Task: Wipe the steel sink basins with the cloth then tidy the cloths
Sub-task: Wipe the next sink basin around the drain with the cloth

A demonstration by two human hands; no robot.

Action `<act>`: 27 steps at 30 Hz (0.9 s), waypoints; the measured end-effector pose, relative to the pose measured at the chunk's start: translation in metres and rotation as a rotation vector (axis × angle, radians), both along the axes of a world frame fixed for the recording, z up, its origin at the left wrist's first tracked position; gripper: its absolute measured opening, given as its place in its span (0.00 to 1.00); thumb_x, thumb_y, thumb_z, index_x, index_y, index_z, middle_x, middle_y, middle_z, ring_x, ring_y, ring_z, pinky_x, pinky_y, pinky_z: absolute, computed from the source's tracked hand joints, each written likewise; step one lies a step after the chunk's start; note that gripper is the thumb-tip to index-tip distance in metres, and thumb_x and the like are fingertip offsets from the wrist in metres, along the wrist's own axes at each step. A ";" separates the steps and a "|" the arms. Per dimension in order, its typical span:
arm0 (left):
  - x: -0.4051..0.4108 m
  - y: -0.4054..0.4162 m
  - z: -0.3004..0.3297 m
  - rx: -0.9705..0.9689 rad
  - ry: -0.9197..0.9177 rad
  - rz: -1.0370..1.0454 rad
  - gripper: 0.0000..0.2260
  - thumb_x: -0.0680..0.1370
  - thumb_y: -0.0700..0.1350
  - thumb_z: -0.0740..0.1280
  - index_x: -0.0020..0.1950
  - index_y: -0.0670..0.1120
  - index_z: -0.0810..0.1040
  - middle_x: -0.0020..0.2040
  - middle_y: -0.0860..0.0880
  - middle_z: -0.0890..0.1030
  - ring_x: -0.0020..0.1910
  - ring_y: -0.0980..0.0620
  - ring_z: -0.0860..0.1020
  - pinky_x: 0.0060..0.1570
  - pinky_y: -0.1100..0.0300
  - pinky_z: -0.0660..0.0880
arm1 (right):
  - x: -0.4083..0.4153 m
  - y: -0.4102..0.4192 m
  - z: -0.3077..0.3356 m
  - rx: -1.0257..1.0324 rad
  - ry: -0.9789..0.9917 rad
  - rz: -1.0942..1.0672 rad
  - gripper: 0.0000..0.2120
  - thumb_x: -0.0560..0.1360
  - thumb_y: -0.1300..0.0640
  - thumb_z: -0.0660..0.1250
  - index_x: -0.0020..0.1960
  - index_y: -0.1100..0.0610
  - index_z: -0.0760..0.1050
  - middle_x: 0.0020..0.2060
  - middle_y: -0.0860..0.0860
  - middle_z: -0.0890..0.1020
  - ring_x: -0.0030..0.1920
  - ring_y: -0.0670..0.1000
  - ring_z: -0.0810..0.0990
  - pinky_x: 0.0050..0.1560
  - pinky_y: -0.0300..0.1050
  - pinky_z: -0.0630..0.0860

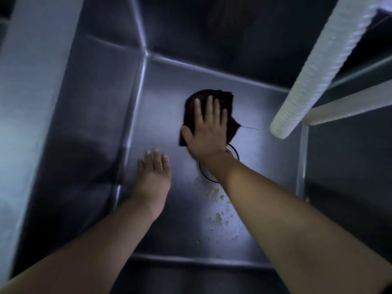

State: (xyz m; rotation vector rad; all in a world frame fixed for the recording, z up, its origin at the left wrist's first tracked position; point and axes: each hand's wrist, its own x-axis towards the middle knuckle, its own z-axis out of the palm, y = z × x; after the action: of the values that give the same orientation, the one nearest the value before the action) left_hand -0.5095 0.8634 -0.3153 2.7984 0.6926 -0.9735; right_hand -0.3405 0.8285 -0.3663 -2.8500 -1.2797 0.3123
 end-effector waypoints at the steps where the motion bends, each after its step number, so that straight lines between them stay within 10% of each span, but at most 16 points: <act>1: 0.001 0.001 0.002 0.024 -0.004 0.006 0.41 0.71 0.46 0.73 0.75 0.34 0.55 0.73 0.30 0.58 0.72 0.32 0.61 0.69 0.41 0.62 | -0.011 0.005 0.001 -0.009 0.005 0.053 0.36 0.75 0.38 0.52 0.78 0.53 0.48 0.76 0.61 0.51 0.76 0.61 0.47 0.73 0.59 0.40; 6: 0.002 -0.001 0.002 0.002 0.116 -0.012 0.41 0.76 0.46 0.67 0.75 0.35 0.41 0.75 0.31 0.45 0.75 0.33 0.49 0.73 0.42 0.52 | -0.013 0.005 0.001 -0.018 0.020 0.212 0.35 0.77 0.37 0.50 0.78 0.52 0.47 0.77 0.59 0.49 0.76 0.58 0.45 0.74 0.57 0.39; 27: -0.001 0.003 0.014 -0.033 0.169 -0.037 0.50 0.71 0.55 0.71 0.76 0.37 0.40 0.76 0.34 0.43 0.76 0.35 0.48 0.73 0.46 0.50 | -0.036 -0.214 0.011 -0.076 0.010 0.176 0.35 0.75 0.40 0.54 0.76 0.59 0.53 0.74 0.64 0.57 0.74 0.63 0.53 0.71 0.64 0.50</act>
State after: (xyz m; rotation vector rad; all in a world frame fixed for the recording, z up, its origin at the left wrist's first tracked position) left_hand -0.5106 0.8664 -0.3014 2.7320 0.6392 -1.2277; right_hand -0.3764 0.6149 -0.3554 -2.7965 -1.5532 0.3843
